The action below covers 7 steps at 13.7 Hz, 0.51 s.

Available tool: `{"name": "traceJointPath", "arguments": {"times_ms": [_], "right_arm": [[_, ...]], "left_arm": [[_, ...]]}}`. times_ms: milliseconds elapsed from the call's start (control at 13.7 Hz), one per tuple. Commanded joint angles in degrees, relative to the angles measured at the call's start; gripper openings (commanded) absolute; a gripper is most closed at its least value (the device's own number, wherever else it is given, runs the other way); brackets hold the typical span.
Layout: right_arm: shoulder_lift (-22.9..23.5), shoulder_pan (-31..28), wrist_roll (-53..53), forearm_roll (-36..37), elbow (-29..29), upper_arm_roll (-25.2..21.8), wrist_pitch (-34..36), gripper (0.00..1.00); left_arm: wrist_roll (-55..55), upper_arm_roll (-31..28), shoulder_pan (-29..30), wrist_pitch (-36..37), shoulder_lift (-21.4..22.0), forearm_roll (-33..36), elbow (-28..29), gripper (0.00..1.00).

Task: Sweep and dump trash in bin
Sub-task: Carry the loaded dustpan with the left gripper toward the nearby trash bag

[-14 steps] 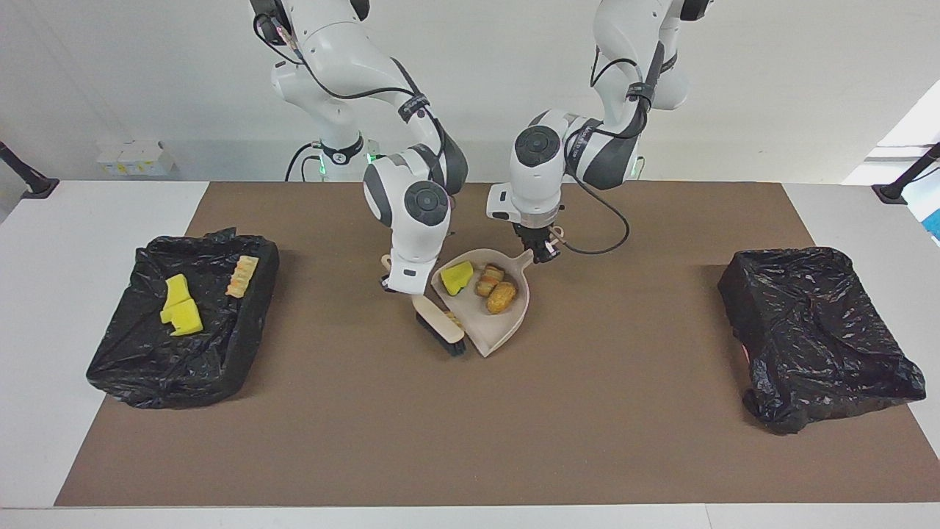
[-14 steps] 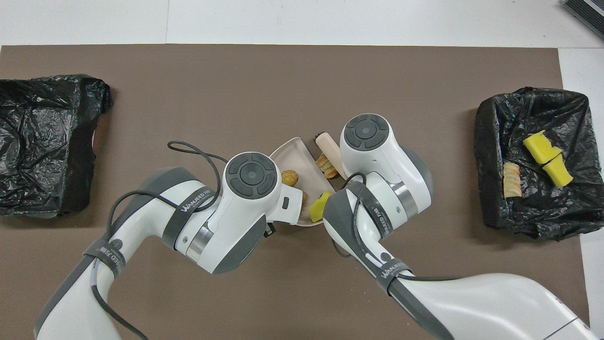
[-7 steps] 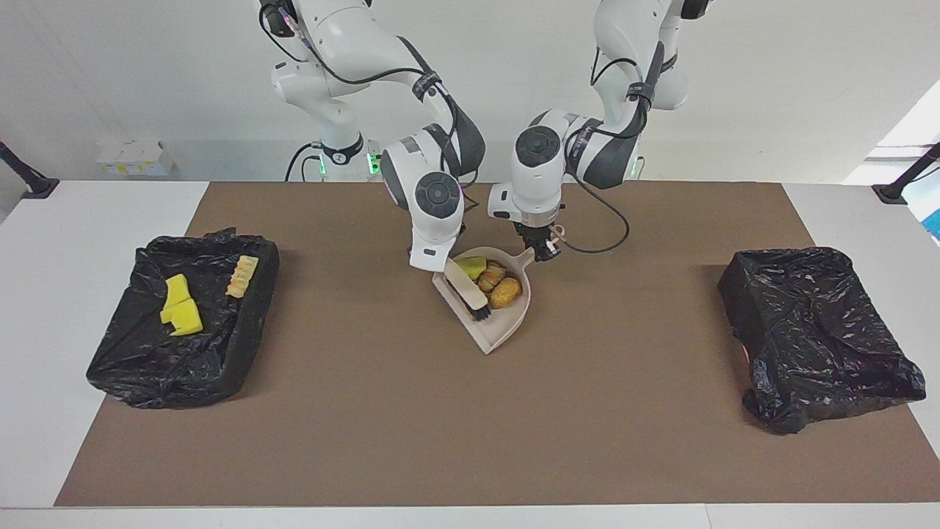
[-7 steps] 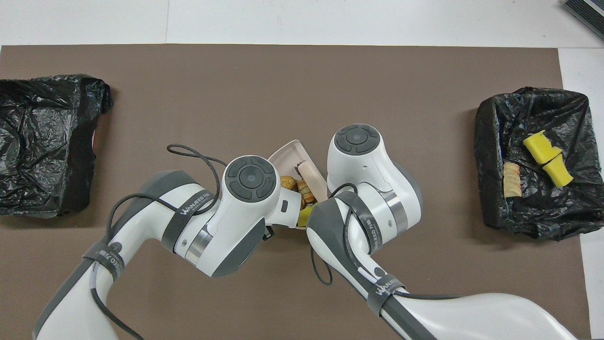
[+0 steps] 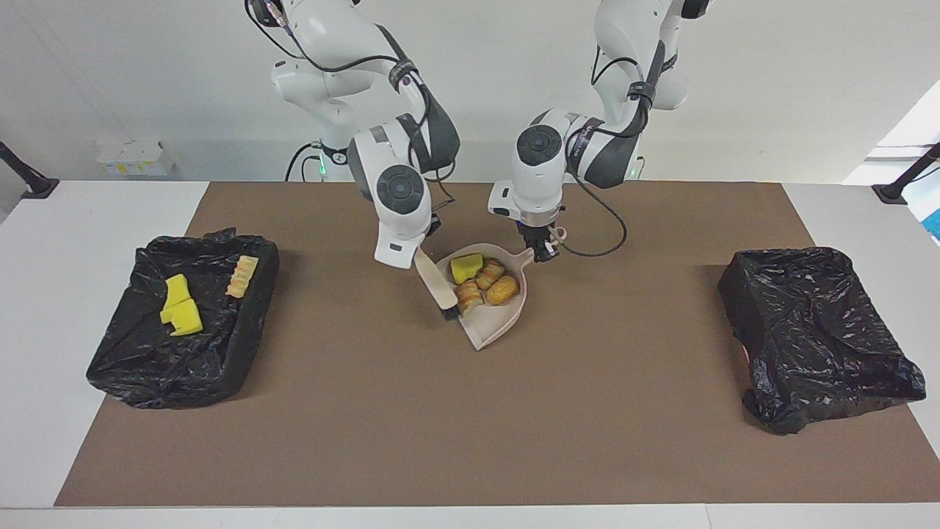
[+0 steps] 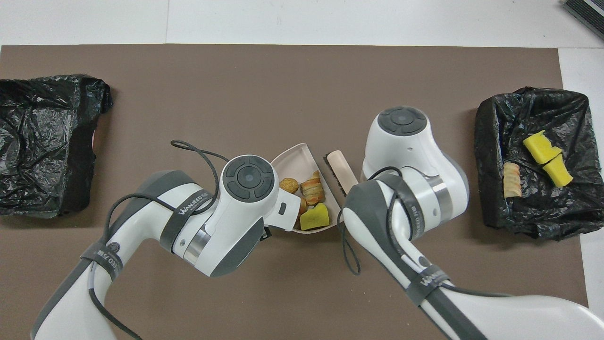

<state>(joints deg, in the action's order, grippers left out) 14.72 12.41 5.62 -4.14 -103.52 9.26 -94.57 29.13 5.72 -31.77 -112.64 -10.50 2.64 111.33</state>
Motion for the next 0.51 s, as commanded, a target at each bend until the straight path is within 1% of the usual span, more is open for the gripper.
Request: {"name": "traceJointPath", "arguments": {"times_ms": [0,146,220,366,439], "right_arm": [[-2.32,-3.18,0.89,1.58,0.25,0.41,2.46,0.00],[-3.73,-4.15,-0.77,3.35,0.07,0.32,4.39,0.00],[-4.08,-4.41,-3.92,3.44,-0.62,0.58,4.83,0.00],[-5.83,-3.02,-12.34,3.00,-3.43,0.93,3.27,0.00],[-6.80,-1.09,-15.69,2.56,-4.75,0.94,1.78,0.00]], "left_arm": [[6.80,-0.36,2.14,-0.48,1.19,-0.70,1.43,0.00],[9.10,-0.53,3.11,0.05,1.19,0.00,1.43,0.00],[9.63,-0.62,3.98,0.14,1.19,0.70,1.43,0.00],[13.74,-0.62,6.44,1.10,1.54,1.93,1.34,0.00],[16.11,-0.62,7.50,1.28,1.71,2.63,1.26,0.00]]}}
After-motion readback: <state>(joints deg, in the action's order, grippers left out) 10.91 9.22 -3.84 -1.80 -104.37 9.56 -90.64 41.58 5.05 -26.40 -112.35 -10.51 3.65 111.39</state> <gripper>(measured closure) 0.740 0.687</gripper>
